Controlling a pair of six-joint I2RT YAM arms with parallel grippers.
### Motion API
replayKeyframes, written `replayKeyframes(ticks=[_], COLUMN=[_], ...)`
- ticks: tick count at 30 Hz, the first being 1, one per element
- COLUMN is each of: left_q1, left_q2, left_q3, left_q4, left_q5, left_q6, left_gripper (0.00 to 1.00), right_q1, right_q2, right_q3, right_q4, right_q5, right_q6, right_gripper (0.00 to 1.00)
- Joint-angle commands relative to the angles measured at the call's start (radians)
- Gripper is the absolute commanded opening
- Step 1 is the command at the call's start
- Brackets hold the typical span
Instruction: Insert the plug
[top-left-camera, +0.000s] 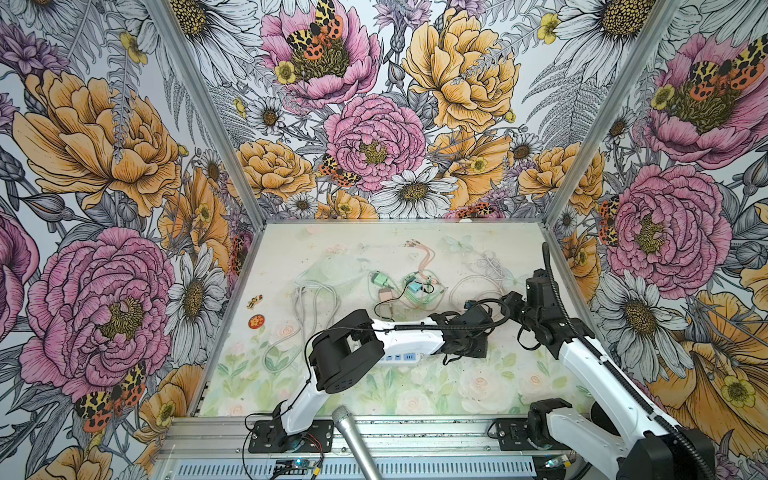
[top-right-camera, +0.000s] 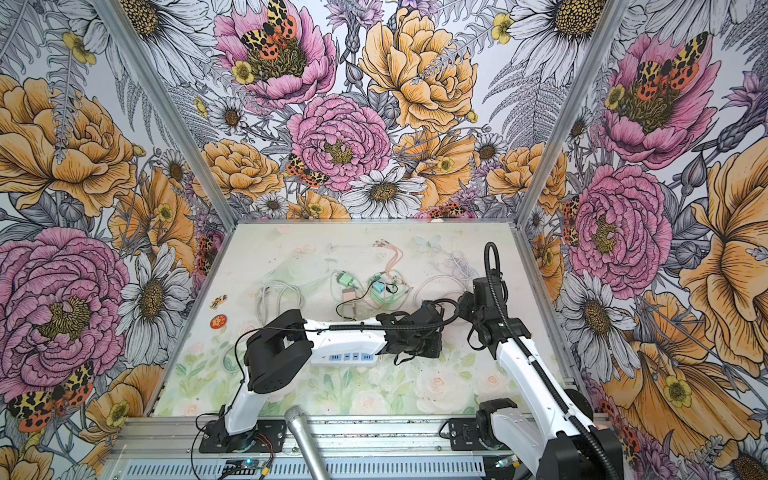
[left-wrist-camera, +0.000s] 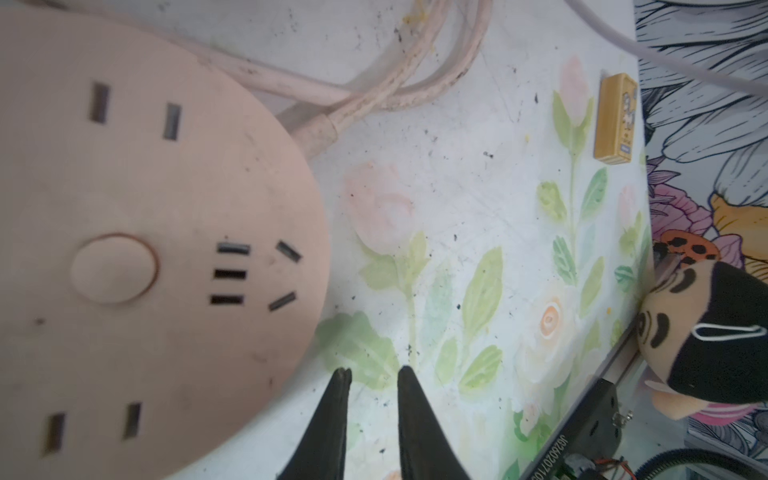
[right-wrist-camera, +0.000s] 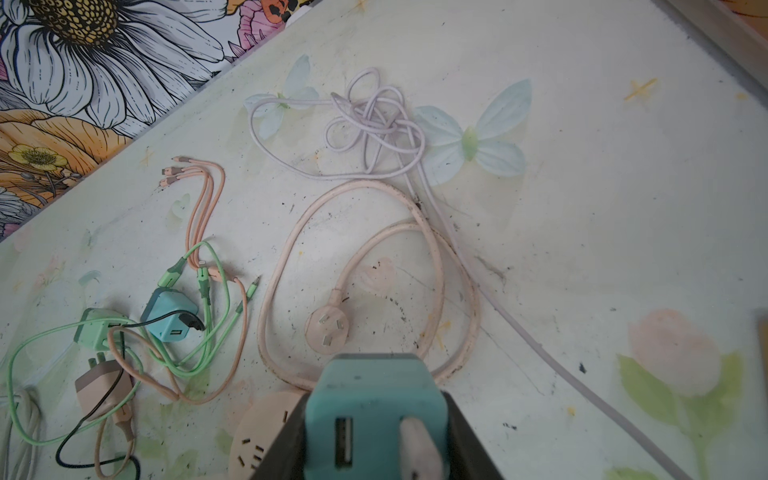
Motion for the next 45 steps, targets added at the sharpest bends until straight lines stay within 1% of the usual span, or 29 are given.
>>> replayKeyframes(ticks=[1, 9, 14, 20, 24, 27, 30, 33, 37, 41, 45], left_q1=[0.016, 0.038, 0.072, 0.095, 0.105, 0.115, 0.157, 0.205, 0.245, 0.303, 0.336], left_q2=[0.02, -0.025, -0.058, -0.13, -0.223, -0.322, -0.434, -0.526, -0.615, -0.66, -0.676], left_q3=[0.019, -0.069, -0.121, -0.201, -0.261, -0.302, -0.342, -0.389, -0.418, -0.434, -0.444], left_q4=[0.001, 0.028, 0.029, 0.014, 0.012, 0.01, -0.019, -0.023, -0.029, -0.029, -0.028], left_q5=[0.001, -0.101, -0.136, -0.143, -0.095, -0.043, -0.004, 0.024, 0.015, 0.025, 0.037], left_q6=[0.009, 0.003, 0.006, 0.016, 0.064, 0.139, 0.172, 0.206, 0.258, 0.267, 0.284], left_gripper=[0.23, 0.21, 0.21, 0.21, 0.22, 0.23, 0.24, 0.24, 0.24, 0.24, 0.25], right_q1=[-0.005, -0.005, -0.003, 0.021, 0.095, 0.164, 0.185, 0.187, 0.191, 0.215, 0.242], right_q2=[0.015, 0.06, 0.093, 0.125, 0.161, 0.2, 0.239, 0.263, 0.279, 0.271, 0.255], right_q3=[0.039, 0.037, 0.037, 0.044, 0.08, 0.12, 0.147, 0.154, 0.143, 0.107, 0.068], right_q4=[0.038, 0.066, 0.087, 0.141, 0.172, 0.172, 0.172, 0.171, 0.171, 0.171, 0.17], right_q5=[-0.029, -0.091, -0.193, -0.326, -0.394, -0.398, -0.432, -0.42, -0.348, -0.293, -0.255], right_q6=[-0.026, -0.023, -0.06, -0.147, -0.246, -0.346, -0.424, -0.462, -0.439, -0.432, -0.422], right_gripper=[0.0, 0.0, 0.0, 0.0, 0.0, 0.0, 0.0, 0.0, 0.0, 0.0, 0.0])
